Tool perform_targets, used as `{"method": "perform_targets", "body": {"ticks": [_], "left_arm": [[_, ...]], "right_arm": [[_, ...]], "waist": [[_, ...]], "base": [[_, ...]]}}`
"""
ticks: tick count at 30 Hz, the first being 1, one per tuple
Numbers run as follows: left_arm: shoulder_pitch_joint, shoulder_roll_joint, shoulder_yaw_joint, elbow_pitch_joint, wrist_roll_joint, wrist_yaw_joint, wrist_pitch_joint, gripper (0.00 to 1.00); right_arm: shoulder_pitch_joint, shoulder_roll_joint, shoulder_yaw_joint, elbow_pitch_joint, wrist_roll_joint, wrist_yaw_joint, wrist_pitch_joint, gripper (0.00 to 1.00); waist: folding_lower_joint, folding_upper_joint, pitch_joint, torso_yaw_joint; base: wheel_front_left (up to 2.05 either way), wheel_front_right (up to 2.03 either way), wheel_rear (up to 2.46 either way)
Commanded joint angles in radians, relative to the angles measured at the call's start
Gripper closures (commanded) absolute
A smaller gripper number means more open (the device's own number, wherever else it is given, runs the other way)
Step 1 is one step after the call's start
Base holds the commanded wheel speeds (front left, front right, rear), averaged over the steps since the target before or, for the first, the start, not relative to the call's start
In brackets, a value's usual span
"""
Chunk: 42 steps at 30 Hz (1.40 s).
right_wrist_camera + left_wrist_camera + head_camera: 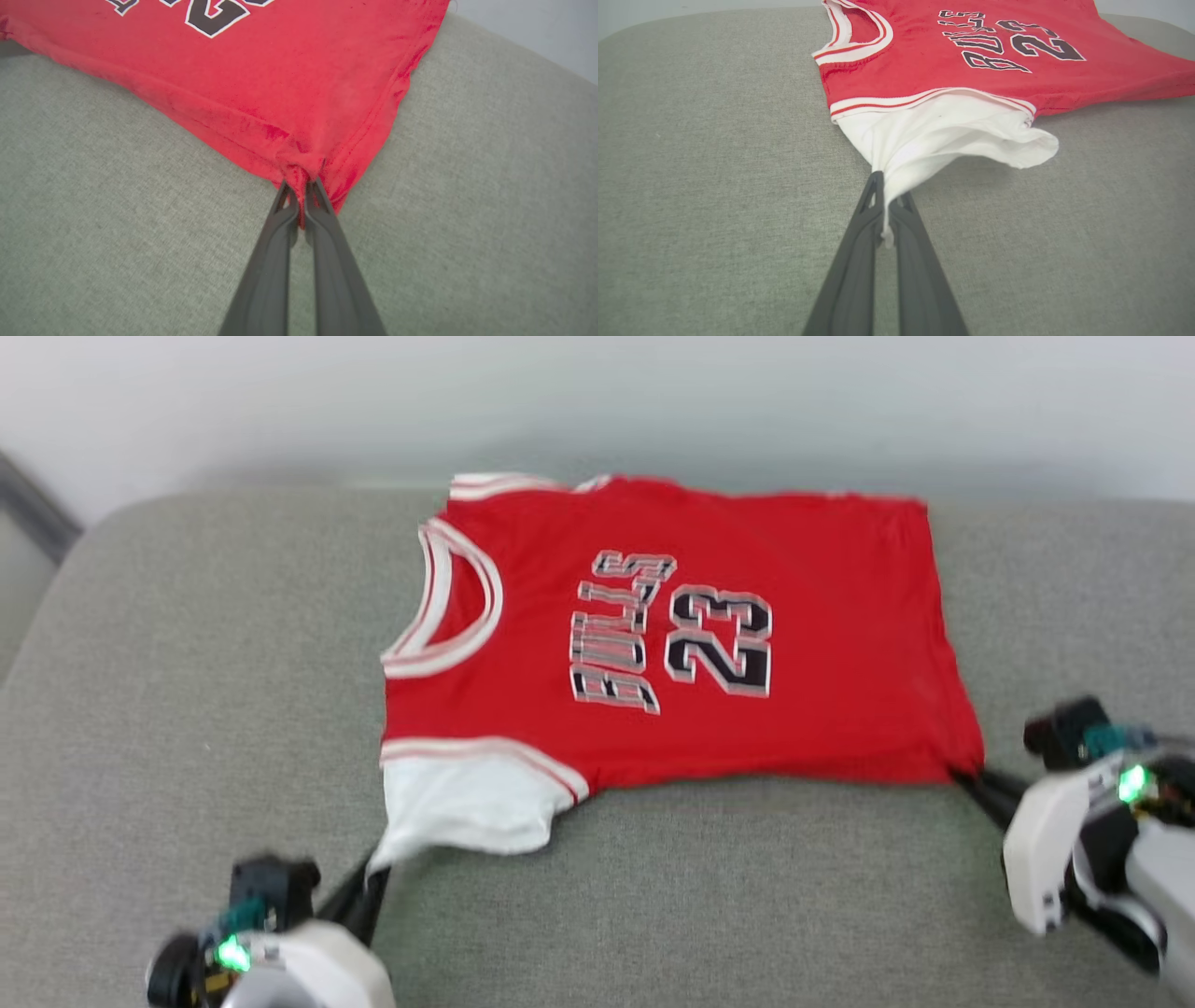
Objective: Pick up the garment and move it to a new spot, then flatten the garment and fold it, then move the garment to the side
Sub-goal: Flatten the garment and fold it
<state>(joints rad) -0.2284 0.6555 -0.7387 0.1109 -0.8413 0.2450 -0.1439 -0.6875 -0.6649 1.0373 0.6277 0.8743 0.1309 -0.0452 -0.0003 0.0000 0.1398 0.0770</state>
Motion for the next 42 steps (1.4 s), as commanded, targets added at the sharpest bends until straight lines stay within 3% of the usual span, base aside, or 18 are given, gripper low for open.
{"method": "perform_targets", "body": {"ticks": [1, 10, 21, 27, 36, 42], "left_arm": [[0.068, 0.009, -0.009, -0.032, -0.016, 0.022, 0.0, 1.0], [0.321, 0.035, -0.032, -0.138, -0.094, 0.1, -0.006, 1.0], [0.42, 0.035, -0.081, -0.15, -0.11, 0.102, 0.007, 1.0], [0.329, 0.05, -0.069, -0.138, -0.069, 0.086, 0.006, 1.0], [0.073, 0.076, -0.047, -0.101, 0.022, 0.026, 0.068, 1.0], [-0.156, 0.064, -0.048, -0.007, 0.079, -0.063, 0.131, 1.0]], "right_arm": [[0.066, -0.02, -0.002, -0.025, 0.017, 0.0, -0.004, 1.0], [0.348, -0.1, -0.079, -0.127, 0.058, -0.001, -0.003, 1.0], [0.563, -0.131, -0.221, -0.23, 0.023, -0.001, 0.064, 1.0], [0.59, -0.111, -0.345, -0.287, -0.033, -0.001, 0.106, 1.0], [0.543, -0.087, -0.503, -0.393, -0.122, 0.0, 0.203, 1.0], [0.48, -0.063, -0.573, -0.453, -0.158, 0.0, 0.291, 1.0]], "waist": [[0.0003, 0.0, -0.054, 0.002], [0.0003, 0.0, -0.136, -0.004], [0.0003, 0.0, -0.153, -0.001], [0.0003, 0.0, -0.146, 0.001], [0.0003, 0.0, -0.094, -0.017], [0.0003, 0.0, -0.002, -0.037]], "base": [[0.0, 0.0, 0.0], [0.0, 0.0, 0.0], [0.0, 0.0, 0.0], [0.0, 0.0, 0.0], [0.0, 0.0, 0.0], [0.0, 0.0, 0.0]]}}
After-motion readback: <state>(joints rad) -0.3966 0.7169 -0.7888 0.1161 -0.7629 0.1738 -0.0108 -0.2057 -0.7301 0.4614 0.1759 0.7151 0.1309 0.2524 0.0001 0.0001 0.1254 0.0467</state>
